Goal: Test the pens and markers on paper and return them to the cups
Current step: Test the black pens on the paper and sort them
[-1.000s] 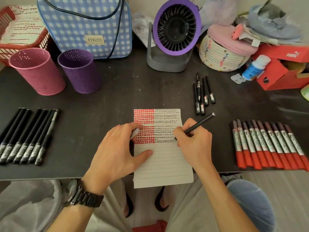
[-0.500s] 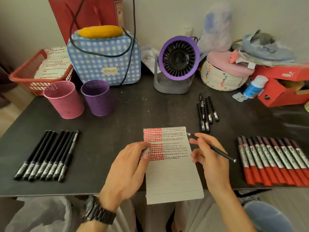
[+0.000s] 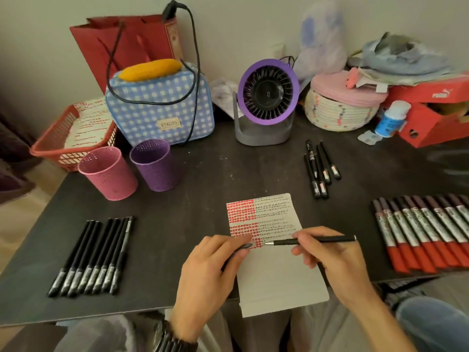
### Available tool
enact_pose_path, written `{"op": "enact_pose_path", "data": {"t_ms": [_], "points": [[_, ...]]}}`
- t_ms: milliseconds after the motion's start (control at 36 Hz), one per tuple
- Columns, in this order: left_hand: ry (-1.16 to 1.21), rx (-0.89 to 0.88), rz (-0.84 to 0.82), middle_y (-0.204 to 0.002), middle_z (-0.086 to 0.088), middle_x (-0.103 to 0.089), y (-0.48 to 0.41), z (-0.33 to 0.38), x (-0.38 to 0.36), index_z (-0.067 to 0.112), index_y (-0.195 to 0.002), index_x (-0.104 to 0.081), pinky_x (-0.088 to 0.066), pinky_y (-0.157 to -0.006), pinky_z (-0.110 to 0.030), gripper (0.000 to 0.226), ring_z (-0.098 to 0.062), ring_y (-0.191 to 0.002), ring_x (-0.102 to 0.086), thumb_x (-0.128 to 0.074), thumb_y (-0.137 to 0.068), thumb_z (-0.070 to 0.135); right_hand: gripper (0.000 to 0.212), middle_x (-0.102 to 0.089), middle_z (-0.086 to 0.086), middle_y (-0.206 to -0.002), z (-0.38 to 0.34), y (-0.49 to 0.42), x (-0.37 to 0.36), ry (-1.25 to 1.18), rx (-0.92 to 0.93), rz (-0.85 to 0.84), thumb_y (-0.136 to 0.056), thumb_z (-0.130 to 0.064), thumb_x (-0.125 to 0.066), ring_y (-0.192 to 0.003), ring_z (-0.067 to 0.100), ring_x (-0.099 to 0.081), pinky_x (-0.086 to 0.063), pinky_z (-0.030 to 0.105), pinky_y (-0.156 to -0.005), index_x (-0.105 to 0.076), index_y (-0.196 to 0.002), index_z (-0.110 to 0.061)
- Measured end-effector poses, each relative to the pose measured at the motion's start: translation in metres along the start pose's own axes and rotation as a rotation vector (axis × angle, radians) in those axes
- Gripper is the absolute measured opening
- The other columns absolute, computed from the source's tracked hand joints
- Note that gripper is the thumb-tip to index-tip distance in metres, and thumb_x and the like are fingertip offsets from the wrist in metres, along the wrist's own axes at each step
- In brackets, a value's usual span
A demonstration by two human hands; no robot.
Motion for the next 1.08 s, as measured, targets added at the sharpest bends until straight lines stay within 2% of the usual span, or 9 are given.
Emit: {"op": "enact_pose_path", "data": {"t_ms": [111,306,444,639,1083], "points": [[-0.028,-0.016,-0.012,-0.108,0.016,-0.069,0.000,0.000,-0.002,0.028,-0.121,-0.072,-0.058,-0.072,-0.030,0.035,-0.006,-0.090,-0.060,-0.049,-0.099,0.044,0.028,-0.075,0.020,-0.080,0.004,0.000,-0.001,-0.086,-0.033,-0.049,-0.087,-0.034,-0.065,-0.062,0.021,-0.063,-0.049,0.024,-0.055,-0.081,-0.097,-0.014],[-0.028,-0.030,-0.004,-0.106,0.015,-0.070,0.001,-0.002,-0.005,0.027,-0.122,-0.071,-0.058,-0.070,-0.032,0.035,-0.006,-0.088,-0.060,-0.050,-0.099,0.044,0.020,-0.076,0.019,-0.080,0.005,0.000,-0.002,-0.092,-0.044,-0.044,-0.083,-0.036,-0.068,-0.059,0.020,-0.066,-0.049,0.022,-0.053,-0.076,-0.089,-0.019],[-0.037,-0.048,0.015,-0.105,0.017,-0.069,0.002,-0.002,-0.005,0.029,-0.123,-0.071,-0.056,-0.071,-0.030,0.033,-0.006,-0.088,-0.059,-0.051,-0.100,0.044,0.027,-0.076,0.017,-0.076,0.006,0.000,0.000,-0.050,-0.039,0.002,-0.083,-0.042,-0.069,-0.055,0.016,-0.060,-0.047,0.021,-0.053,-0.078,-0.088,-0.017],[-0.048,-0.067,0.009,-0.105,0.016,-0.069,0.002,-0.003,-0.007,0.031,-0.123,-0.069,-0.057,-0.069,-0.033,0.033,-0.008,-0.087,-0.060,-0.050,-0.101,0.045,0.029,-0.076,0.016,-0.075,0.002,0.001,0.001,-0.028,-0.022,0.025,-0.083,-0.043,-0.070,-0.055,0.016,-0.061,-0.047,0.022,-0.052,-0.080,-0.088,-0.016],[-0.087,-0.133,-0.003,-0.105,0.017,-0.069,0.003,0.004,-0.010,0.033,-0.123,-0.070,-0.053,-0.067,-0.034,0.032,-0.011,-0.086,-0.059,-0.046,-0.105,0.046,0.027,-0.078,0.009,-0.080,-0.001,0.002,-0.011,0.104,-0.034,-0.060,-0.083,-0.047,-0.069,-0.060,0.012,-0.062,-0.048,0.020,-0.055,-0.080,-0.091,-0.023]]}}
Point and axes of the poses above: each hand's wrist, its own y-axis away from the middle knuckle, its own x-axis out of the back of the hand, z = x × y, the point moved 9 cm from there along -y, towards the middle knuckle
